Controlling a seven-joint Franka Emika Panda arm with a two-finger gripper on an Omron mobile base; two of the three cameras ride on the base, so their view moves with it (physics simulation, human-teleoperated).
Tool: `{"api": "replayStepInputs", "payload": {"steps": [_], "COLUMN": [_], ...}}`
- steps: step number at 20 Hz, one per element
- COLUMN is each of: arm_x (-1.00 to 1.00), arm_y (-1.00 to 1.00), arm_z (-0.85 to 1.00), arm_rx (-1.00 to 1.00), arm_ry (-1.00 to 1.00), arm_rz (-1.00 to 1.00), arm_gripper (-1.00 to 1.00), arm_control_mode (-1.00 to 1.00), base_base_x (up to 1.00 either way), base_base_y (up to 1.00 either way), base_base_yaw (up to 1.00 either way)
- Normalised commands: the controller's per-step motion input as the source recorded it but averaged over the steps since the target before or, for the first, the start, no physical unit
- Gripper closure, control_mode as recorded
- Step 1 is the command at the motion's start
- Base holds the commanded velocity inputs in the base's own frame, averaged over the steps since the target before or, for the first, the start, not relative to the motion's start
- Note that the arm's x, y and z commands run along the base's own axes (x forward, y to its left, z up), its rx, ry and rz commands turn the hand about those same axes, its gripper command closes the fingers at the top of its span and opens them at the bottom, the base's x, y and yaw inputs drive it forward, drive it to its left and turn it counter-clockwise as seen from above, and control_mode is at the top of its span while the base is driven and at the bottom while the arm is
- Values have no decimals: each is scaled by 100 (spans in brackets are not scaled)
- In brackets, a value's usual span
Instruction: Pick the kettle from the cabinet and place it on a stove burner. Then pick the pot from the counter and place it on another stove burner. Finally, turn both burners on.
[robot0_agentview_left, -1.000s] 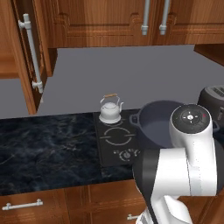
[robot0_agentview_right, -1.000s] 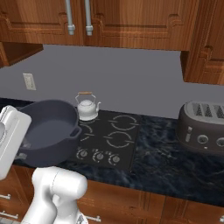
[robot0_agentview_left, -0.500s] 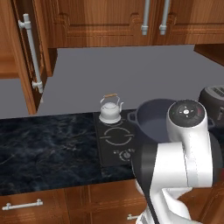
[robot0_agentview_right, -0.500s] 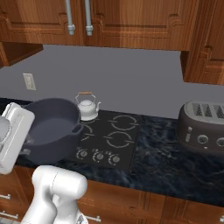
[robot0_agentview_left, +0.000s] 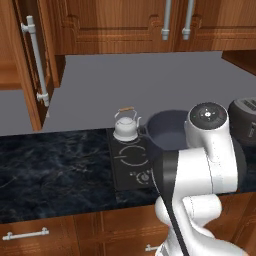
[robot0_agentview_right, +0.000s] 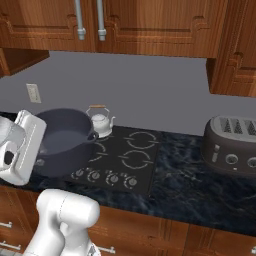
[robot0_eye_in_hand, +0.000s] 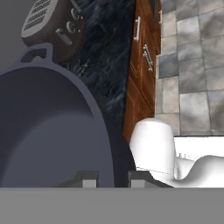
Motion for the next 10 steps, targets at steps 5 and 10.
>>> {"api": "replayStepInputs", "payload": {"steps": [5, 10], "arm_x": [36, 13], "arm_y": [3, 7], "arm_z": [0, 0], "arm_rx": [0, 0], "arm_ry": [5, 2], "arm_rz": [13, 17], "arm_gripper": [100, 100], "arm_control_mode": [-100, -100], "base_base_x": [0, 0], "base_base_y": [0, 0], "base_base_yaw": [0, 0]}}
